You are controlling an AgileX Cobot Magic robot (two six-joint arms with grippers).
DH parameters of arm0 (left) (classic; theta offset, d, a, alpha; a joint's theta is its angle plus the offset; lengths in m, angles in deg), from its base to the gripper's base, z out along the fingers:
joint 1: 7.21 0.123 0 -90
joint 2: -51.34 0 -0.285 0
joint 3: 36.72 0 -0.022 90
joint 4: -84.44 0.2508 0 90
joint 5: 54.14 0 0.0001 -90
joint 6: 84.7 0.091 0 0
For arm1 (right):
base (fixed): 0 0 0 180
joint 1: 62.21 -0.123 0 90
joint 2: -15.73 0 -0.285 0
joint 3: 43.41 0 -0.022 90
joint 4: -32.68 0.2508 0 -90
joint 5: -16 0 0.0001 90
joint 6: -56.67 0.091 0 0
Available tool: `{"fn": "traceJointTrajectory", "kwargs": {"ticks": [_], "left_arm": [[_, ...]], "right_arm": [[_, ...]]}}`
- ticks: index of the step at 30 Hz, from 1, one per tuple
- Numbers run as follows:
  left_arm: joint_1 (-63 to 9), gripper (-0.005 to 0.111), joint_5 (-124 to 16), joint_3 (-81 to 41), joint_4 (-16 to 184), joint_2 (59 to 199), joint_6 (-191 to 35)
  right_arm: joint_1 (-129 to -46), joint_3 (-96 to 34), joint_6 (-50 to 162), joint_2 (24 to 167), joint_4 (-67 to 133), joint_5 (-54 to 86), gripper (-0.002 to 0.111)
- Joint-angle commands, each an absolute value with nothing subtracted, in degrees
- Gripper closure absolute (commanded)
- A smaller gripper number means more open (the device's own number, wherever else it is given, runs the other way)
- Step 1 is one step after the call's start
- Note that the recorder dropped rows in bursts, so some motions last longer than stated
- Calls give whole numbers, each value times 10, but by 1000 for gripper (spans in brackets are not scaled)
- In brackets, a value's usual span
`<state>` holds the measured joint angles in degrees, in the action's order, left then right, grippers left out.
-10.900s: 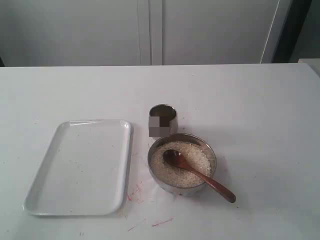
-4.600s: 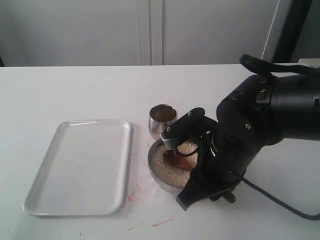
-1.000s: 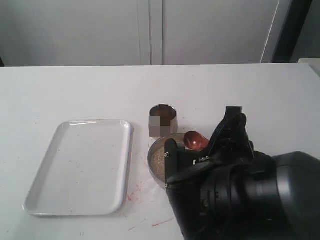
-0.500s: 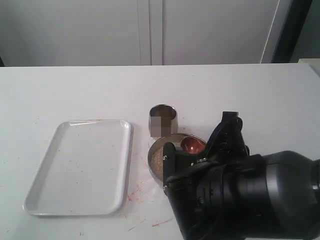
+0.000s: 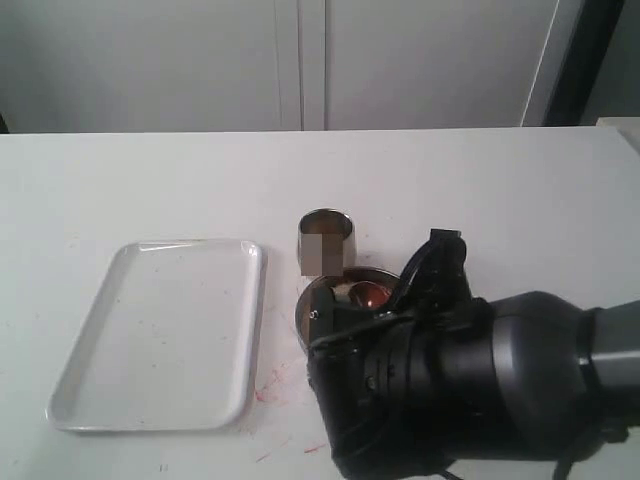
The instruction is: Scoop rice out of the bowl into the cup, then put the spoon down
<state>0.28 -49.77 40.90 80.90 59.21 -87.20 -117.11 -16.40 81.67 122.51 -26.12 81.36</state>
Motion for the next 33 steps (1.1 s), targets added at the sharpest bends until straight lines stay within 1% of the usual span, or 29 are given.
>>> {"fn": "traceJointTrajectory", "kwargs": {"ticks": [1,5,13,28,33], "left_arm": [[0,92,-494,405,806,591,-875],[0,92,-494,405,806,591,-875],[0,92,-494,405,806,591,-875],[0,92,-494,405,806,591,-875],[0,92,-494,405,806,591,-875]], "right_arm": [[-1168,-185,784,1224,-232,816,108],[-1164,-189,780,1224,-228,823,108],[-1125,-189,785,1224,-232,836,108],[-1125,-191,758,1224,-184,799,108],[-1125,-218,722,1224,-135,799,108]]}}
